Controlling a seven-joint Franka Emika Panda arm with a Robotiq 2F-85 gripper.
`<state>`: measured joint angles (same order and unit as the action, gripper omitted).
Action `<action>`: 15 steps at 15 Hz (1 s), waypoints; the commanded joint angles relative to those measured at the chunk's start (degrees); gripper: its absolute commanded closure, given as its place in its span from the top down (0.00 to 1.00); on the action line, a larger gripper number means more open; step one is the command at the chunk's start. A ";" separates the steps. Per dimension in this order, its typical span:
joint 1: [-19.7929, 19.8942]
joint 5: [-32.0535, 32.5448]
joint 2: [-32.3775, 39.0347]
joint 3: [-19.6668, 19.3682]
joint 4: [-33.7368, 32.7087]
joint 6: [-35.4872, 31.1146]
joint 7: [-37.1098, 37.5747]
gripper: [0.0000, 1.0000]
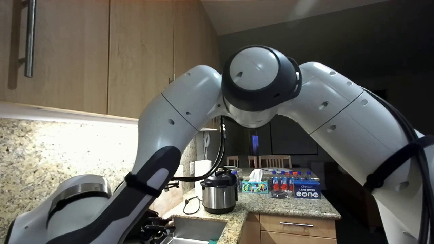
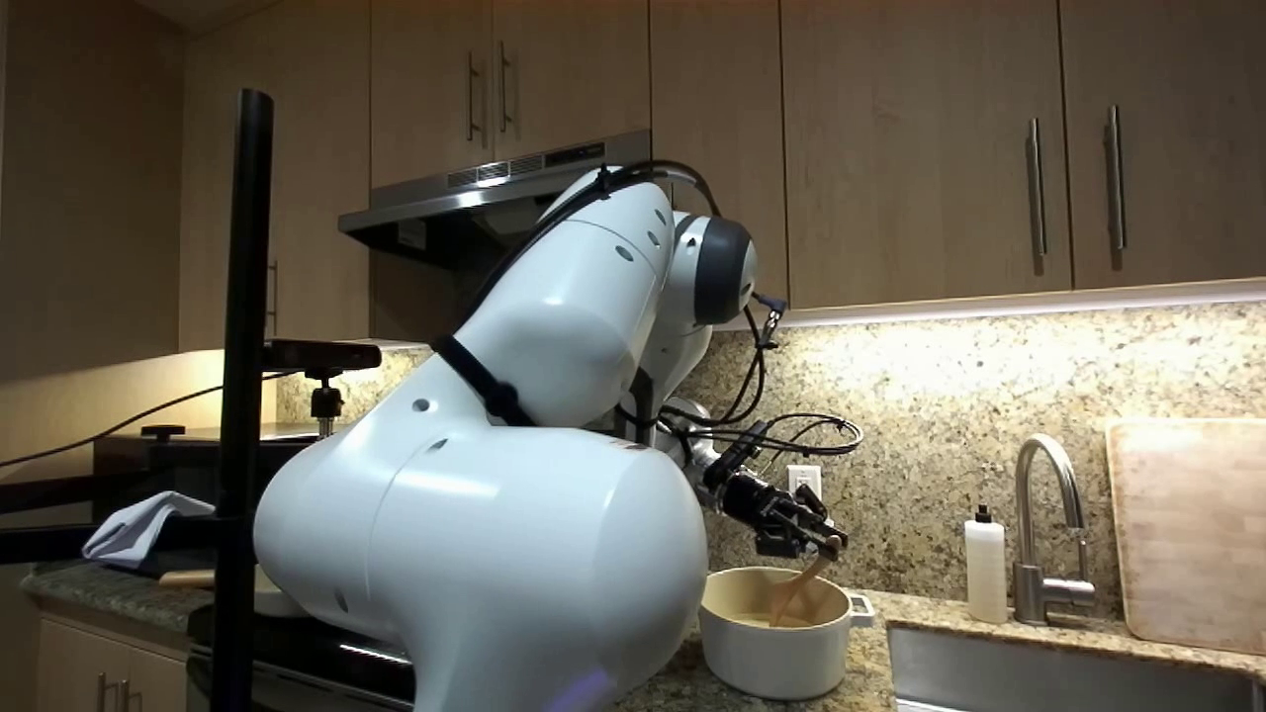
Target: Use the wooden spoon to stir the contents in the white pot
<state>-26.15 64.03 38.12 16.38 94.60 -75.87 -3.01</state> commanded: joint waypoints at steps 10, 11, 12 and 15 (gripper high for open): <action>3.39 0.32 -11.73 1.81 14.90 -2.47 -8.87 0.08; 3.88 -0.29 -11.82 1.69 14.82 -2.04 -9.25 0.09; 4.22 -0.89 -11.34 1.48 14.17 -1.10 -9.67 0.51; 5.06 -1.33 -10.05 0.95 13.42 0.21 -10.13 0.64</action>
<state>-22.33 63.59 29.05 17.22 106.50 -75.95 -11.17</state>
